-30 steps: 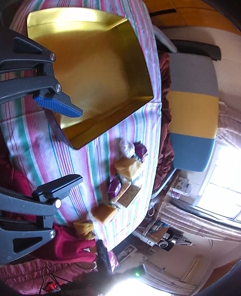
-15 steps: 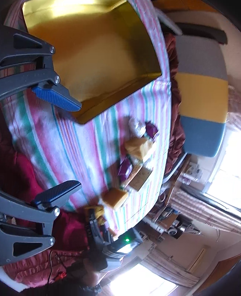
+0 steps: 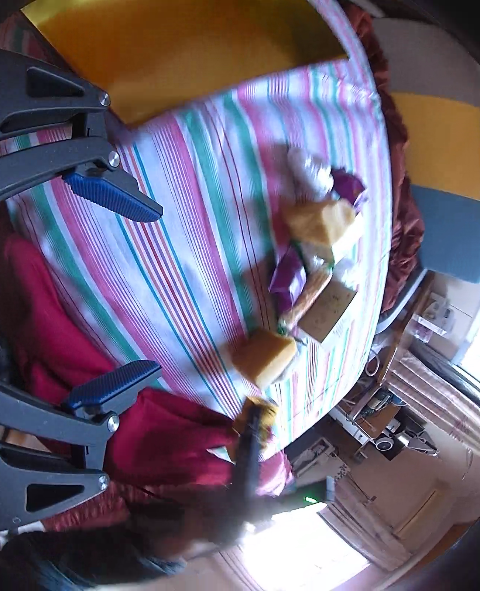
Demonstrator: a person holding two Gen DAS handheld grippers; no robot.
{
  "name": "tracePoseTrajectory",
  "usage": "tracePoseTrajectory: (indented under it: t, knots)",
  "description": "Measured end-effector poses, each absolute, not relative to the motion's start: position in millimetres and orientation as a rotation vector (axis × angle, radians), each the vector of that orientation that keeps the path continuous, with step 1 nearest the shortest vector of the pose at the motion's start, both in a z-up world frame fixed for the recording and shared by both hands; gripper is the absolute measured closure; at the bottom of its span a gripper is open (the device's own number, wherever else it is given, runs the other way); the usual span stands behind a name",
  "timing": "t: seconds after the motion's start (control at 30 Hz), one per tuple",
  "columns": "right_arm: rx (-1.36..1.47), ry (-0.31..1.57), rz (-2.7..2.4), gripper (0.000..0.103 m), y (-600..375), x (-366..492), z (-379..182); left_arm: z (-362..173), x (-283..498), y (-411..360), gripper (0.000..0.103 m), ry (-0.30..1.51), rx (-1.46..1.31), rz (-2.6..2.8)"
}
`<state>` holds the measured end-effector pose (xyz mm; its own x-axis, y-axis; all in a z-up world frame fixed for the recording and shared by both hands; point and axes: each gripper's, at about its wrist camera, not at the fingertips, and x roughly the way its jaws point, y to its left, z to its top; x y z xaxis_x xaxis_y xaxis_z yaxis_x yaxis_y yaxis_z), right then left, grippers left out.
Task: Organize objects
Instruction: 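Grasp the yellow sponge with the left tool while the right tool holds the sock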
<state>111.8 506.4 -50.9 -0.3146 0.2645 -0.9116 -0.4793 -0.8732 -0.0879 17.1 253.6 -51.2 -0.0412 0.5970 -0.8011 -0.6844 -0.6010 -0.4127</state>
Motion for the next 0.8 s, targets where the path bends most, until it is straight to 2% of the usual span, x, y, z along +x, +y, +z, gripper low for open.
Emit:
tracePoseTrajectory:
  t: [0.03,0.07,0.3,0.43,0.57,0.8]
  knots:
    - [-1.495,0.285,2.201,0.052,510,106,-61,-52,14,259,0.025,0.074,-1.329,1.769]
    - [-1.51,0.305,2.187,0.058,511,106,-66,-53,10,267,0.025,0.037,-1.337,1.745]
    - [-1.429,0.433,2.194,0.056,518,116,-56,-49,0,328,0.025,-0.025,-1.308,1.716]
    - [-1.385,0.468,2.205,0.056,523,119,-52,-61,-7,367,0.026,-0.079,-1.385,1.661]
    - [-1.36,0.502,2.221,0.056,525,122,-50,-74,-9,399,0.034,-0.105,-1.469,1.628]
    - [-1.358,0.522,2.252,0.056,525,122,-52,-94,-16,435,0.034,-0.125,-1.59,1.692]
